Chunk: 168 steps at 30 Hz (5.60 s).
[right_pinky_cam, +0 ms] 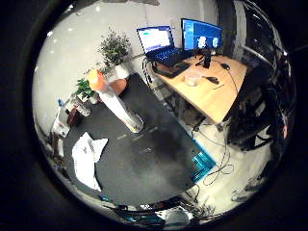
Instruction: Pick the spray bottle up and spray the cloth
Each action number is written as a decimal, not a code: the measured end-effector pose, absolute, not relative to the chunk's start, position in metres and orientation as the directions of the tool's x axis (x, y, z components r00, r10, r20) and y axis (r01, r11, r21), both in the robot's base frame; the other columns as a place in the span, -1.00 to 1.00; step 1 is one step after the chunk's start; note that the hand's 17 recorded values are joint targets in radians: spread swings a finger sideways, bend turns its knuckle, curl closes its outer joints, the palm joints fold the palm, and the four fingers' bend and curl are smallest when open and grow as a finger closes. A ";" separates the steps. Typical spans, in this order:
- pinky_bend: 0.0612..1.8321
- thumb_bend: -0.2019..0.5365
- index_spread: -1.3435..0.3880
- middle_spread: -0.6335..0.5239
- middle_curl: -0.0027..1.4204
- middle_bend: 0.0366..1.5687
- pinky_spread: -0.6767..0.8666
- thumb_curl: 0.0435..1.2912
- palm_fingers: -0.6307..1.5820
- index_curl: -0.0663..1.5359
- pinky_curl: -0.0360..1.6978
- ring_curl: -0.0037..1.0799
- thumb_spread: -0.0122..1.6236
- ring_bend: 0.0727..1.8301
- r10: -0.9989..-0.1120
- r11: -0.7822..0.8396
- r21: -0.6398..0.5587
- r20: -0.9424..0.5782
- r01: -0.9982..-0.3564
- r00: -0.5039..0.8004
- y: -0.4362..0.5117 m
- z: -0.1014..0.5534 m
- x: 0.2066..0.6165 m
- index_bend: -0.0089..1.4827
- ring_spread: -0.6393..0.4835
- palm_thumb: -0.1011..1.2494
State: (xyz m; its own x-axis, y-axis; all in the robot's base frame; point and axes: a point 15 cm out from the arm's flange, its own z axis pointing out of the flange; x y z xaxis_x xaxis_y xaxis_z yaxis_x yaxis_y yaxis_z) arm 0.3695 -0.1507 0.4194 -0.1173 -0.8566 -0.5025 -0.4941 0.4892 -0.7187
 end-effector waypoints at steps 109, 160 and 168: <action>0.40 -0.48 0.25 -0.22 0.00 0.67 -0.52 0.57 0.69 -0.10 -0.27 0.06 0.15 0.56 -0.474 0.358 -0.420 -0.851 -0.834 0.225 -0.058 0.460 0.467 0.56 -0.21 0.65; 0.38 -0.47 0.25 -0.22 -0.02 0.69 -0.52 0.70 0.68 -0.10 -0.23 0.06 0.22 0.57 -0.254 -0.176 0.260 -0.944 -0.949 -0.212 0.212 0.392 0.455 0.57 -0.21 0.65; 0.39 -0.47 0.25 -0.22 -0.02 0.69 -0.51 0.71 0.68 -0.10 -0.22 0.06 0.24 0.57 -0.146 -0.199 0.063 -0.989 -0.978 -0.034 0.189 0.519 0.405 0.57 -0.21 0.66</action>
State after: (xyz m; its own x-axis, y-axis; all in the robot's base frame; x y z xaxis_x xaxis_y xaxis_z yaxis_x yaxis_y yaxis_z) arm 0.4049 0.1891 0.5186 -0.0339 -0.1459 -0.9887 -0.9779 -0.1991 0.0630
